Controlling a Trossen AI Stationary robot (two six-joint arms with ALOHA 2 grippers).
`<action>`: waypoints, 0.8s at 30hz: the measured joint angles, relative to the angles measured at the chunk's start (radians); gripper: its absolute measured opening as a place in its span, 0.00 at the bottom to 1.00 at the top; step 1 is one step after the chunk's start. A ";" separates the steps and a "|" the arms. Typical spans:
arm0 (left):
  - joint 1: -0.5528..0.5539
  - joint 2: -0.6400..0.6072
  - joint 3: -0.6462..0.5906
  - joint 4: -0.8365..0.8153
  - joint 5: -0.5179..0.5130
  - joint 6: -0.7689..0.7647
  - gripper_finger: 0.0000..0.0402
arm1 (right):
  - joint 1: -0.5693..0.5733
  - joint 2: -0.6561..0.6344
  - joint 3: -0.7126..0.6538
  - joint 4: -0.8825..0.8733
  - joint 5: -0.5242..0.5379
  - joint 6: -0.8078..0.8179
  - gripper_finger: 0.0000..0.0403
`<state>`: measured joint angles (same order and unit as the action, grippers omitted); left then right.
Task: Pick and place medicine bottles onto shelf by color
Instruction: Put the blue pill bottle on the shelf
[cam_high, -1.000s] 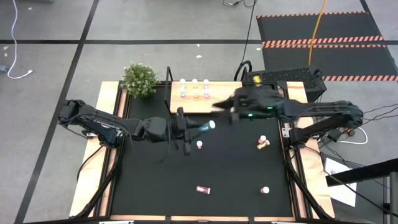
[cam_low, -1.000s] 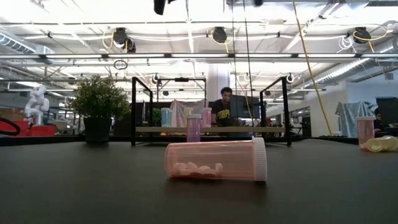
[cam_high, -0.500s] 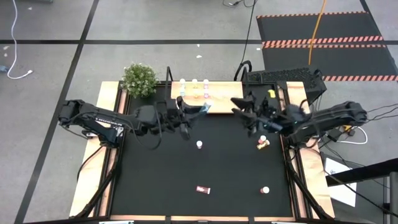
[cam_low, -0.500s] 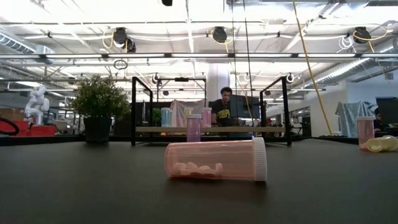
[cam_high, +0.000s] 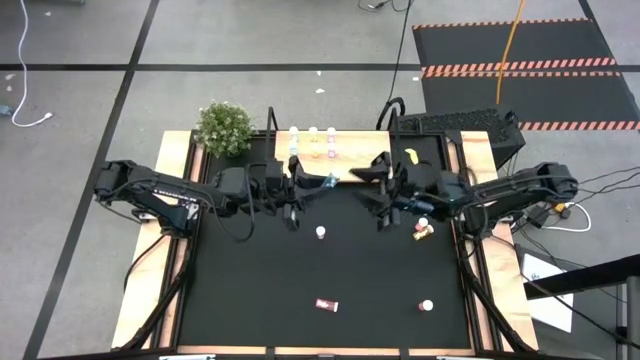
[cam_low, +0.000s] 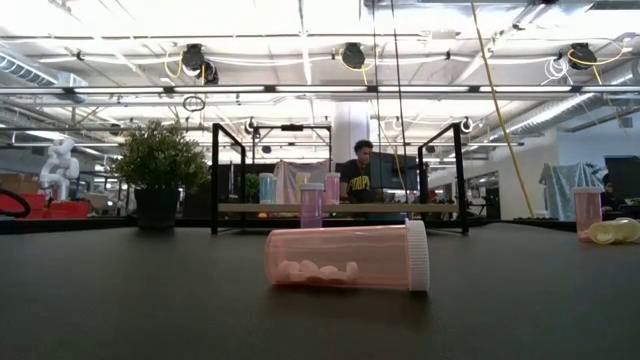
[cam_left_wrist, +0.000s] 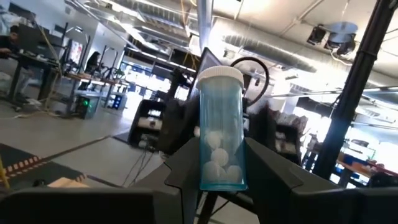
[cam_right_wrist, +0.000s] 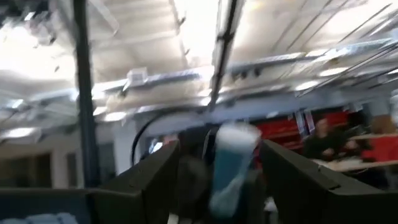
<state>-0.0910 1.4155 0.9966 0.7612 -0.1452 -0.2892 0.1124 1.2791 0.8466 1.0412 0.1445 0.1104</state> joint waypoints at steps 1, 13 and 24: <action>0.000 0.000 0.000 0.000 0.000 0.008 0.29 | -0.006 0.013 0.009 -0.017 -0.029 0.000 0.55; 0.000 0.027 0.000 0.001 0.066 0.078 0.29 | -0.048 0.096 0.033 0.001 -0.100 0.082 0.54; 0.001 0.027 -0.001 0.000 0.066 0.096 0.29 | -0.047 0.096 0.033 -0.013 -0.122 0.057 0.34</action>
<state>-0.0898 1.4429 0.9958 0.7609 -0.0792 -0.1934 0.0650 1.3746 0.8791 1.0278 0.0223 0.1669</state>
